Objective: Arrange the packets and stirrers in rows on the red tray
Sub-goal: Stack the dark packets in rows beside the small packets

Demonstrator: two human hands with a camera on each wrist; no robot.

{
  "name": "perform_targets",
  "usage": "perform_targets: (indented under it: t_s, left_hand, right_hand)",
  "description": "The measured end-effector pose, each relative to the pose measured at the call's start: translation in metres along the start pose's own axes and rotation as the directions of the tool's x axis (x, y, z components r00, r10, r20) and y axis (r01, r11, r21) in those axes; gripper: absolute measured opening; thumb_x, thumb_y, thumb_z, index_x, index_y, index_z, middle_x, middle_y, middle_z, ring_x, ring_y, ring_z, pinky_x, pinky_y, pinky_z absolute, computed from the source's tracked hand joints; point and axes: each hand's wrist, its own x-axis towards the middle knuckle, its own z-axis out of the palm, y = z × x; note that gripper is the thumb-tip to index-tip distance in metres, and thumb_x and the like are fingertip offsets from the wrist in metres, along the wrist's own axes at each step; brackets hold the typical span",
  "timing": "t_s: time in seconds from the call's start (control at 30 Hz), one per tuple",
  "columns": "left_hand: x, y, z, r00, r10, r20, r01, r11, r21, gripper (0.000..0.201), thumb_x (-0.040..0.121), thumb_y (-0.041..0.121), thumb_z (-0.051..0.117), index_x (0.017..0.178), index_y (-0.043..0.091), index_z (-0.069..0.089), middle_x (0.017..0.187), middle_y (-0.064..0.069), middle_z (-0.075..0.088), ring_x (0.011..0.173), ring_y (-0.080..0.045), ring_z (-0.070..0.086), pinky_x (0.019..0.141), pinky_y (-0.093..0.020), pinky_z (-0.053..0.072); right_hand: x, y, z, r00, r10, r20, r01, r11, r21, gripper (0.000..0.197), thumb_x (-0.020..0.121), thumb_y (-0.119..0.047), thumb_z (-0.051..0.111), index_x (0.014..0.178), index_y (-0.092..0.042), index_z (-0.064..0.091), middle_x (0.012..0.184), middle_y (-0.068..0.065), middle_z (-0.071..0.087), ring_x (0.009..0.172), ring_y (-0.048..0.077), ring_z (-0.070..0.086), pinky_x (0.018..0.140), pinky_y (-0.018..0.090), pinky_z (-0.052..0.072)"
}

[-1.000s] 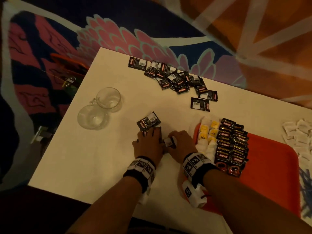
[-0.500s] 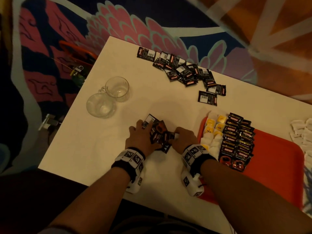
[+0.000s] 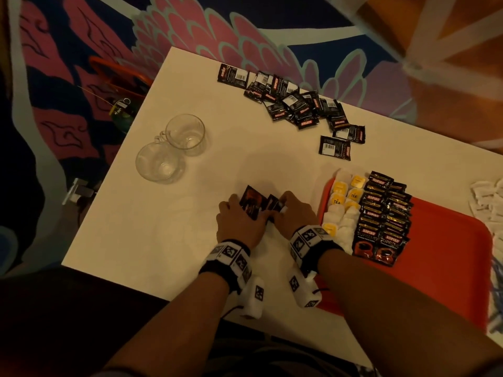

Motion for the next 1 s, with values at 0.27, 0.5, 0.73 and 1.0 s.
perform_targets:
  t_s: [0.27, 0.5, 0.73, 1.0]
  left_hand:
    - [0.019, 0.005, -0.001, 0.996, -0.008, 0.085, 0.006, 1.0, 0.019, 0.039, 0.096, 0.031, 0.06, 0.121, 0.001, 0.054, 0.124, -0.016, 0.052, 0.114, -0.034, 0.053, 0.092, -0.037, 0.046]
    - [0.012, 0.015, -0.022, 0.953, 0.092, 0.289, 0.082, 0.84, -0.536, 0.014, 0.092, 0.026, 0.067, 0.103, 0.017, 0.064, 0.109, -0.016, 0.07, 0.097, -0.033, 0.07, 0.087, -0.051, 0.058]
    - [-0.008, 0.043, -0.032, 0.943, 0.136, 0.304, 0.152, 0.636, -0.757, 0.04, 0.093, 0.011, 0.066, 0.124, 0.012, 0.04, 0.111, -0.016, 0.066, 0.091, -0.03, 0.068, 0.076, -0.045, 0.059]
    - [-0.056, 0.085, -0.038, 0.821, 0.326, 0.47, 0.37, 0.325, -0.871, 0.031, 0.084, 0.016, 0.058, 0.112, 0.005, 0.065, 0.096, -0.015, 0.072, 0.085, -0.029, 0.07, 0.076, -0.042, 0.058]
  right_hand:
    - [-0.003, 0.003, -0.003, 0.999, 0.032, 0.005, -0.032, 0.995, 0.098, 0.02, 0.093, -0.026, 0.059, 0.106, -0.013, 0.05, 0.094, 0.009, 0.058, 0.082, 0.026, 0.056, 0.068, 0.031, 0.044]
    - [-0.007, -0.013, -0.025, 0.998, 0.046, 0.035, -0.056, 0.923, 0.381, 0.036, 0.102, -0.043, 0.038, 0.112, -0.013, 0.055, 0.107, 0.01, 0.062, 0.097, 0.029, 0.059, 0.08, 0.031, 0.043]
    - [-0.021, -0.03, -0.057, 0.987, -0.124, 0.102, 0.043, 0.818, 0.574, 0.025, 0.098, -0.017, 0.052, 0.122, -0.016, 0.055, 0.119, 0.013, 0.062, 0.106, 0.029, 0.062, 0.093, 0.045, 0.052]
    - [-0.061, -0.014, -0.109, 0.937, -0.348, 0.044, 0.278, 0.814, 0.51, 0.03, 0.1, -0.014, 0.047, 0.128, -0.015, 0.056, 0.123, 0.013, 0.062, 0.113, 0.028, 0.059, 0.099, 0.044, 0.047]
